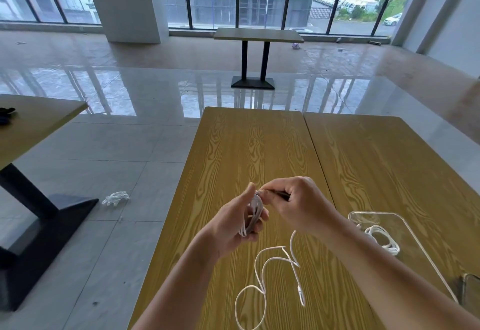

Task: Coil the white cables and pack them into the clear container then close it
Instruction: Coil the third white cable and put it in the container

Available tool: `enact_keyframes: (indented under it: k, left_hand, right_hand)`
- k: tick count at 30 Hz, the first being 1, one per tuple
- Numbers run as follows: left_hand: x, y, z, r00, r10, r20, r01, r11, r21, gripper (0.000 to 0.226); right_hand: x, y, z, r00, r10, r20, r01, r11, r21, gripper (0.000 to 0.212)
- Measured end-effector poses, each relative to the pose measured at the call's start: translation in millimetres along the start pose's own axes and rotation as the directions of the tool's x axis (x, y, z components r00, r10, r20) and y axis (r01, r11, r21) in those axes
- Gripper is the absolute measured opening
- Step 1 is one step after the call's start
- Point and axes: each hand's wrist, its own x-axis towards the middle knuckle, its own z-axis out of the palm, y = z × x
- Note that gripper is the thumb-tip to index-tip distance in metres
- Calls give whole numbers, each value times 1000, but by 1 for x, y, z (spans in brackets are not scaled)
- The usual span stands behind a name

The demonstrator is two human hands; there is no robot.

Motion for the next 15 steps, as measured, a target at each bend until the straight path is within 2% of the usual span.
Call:
enact_keyframes:
  k: [3,8,12,15]
  left_hand:
    - [-3,2,1,997,35,69,-39,998,56,31]
    - [-4,1,-5,994,31,104,-32,999,7,31]
    - [-3,2,-23,996,83,-22,-84,991,-104,33]
    - [-2,6,-26,975,125,-185,-160,969,-189,36]
  right_hand:
    - [1,2,-1,1000,-9,2,9,1000,11,17]
    - [3,9,-6,1000,11,6,-12,1000,12,15]
    - [3,20,-22,994,96,-55,-97,995,-16,17]
    - [3,30,-27,981,139,-133,-143,989,-25,15]
